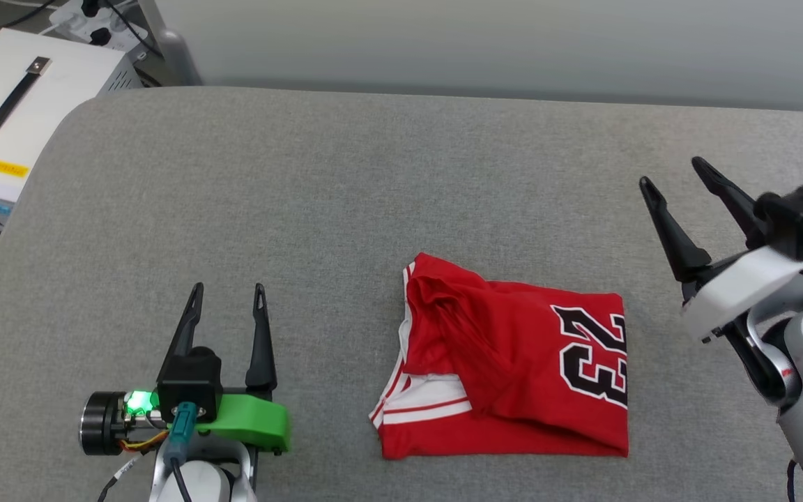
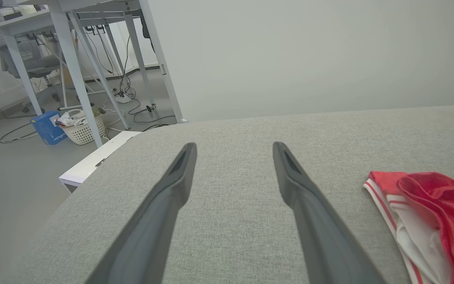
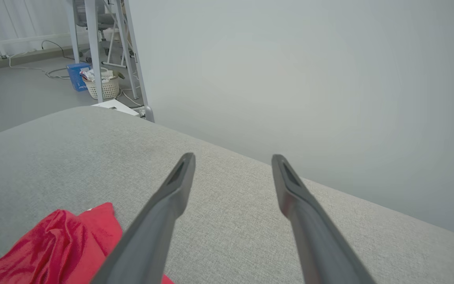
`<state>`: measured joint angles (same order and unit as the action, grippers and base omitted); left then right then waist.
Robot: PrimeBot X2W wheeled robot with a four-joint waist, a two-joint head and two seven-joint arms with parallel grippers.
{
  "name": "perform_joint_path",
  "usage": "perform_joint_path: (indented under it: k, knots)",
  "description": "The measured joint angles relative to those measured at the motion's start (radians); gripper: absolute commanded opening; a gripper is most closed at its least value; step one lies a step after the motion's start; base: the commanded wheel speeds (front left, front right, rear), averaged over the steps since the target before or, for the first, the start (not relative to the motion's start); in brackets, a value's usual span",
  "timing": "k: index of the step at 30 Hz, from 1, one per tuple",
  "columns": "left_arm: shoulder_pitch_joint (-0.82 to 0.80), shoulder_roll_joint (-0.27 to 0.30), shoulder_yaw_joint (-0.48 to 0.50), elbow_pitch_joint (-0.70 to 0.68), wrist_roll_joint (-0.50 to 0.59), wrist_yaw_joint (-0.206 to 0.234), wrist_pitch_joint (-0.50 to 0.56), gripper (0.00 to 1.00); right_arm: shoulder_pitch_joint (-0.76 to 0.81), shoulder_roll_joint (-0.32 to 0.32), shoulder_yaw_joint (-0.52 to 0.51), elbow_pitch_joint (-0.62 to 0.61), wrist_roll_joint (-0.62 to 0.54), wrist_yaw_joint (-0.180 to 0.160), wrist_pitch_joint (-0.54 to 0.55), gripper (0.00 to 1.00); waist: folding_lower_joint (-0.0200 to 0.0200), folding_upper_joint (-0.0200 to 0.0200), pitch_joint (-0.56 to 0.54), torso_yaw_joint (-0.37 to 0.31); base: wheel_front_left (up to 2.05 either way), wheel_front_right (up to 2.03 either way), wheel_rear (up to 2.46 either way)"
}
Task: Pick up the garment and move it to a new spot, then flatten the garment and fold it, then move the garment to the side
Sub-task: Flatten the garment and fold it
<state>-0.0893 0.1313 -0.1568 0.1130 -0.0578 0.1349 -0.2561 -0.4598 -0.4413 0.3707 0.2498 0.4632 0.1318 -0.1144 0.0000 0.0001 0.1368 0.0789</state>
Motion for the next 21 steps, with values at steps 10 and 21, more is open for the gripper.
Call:
perform_joint_path:
  k: [10,21]
  knots:
    - [0.044,0.010,0.005,-0.005,0.000,-0.016,0.000,1.00,0.301,0.204,-0.304,-0.151,-0.190,0.000,-0.114,1.00,0.0000,0.0000,-0.075,-0.046,0.00,0.00,0.00]
    - [0.100,0.011,0.005,-0.016,0.000,-0.025,0.000,1.00,0.505,0.320,-0.365,-0.225,-0.206,0.000,-0.113,1.00,0.0000,0.0000,-0.116,-0.043,0.00,0.00,0.00]
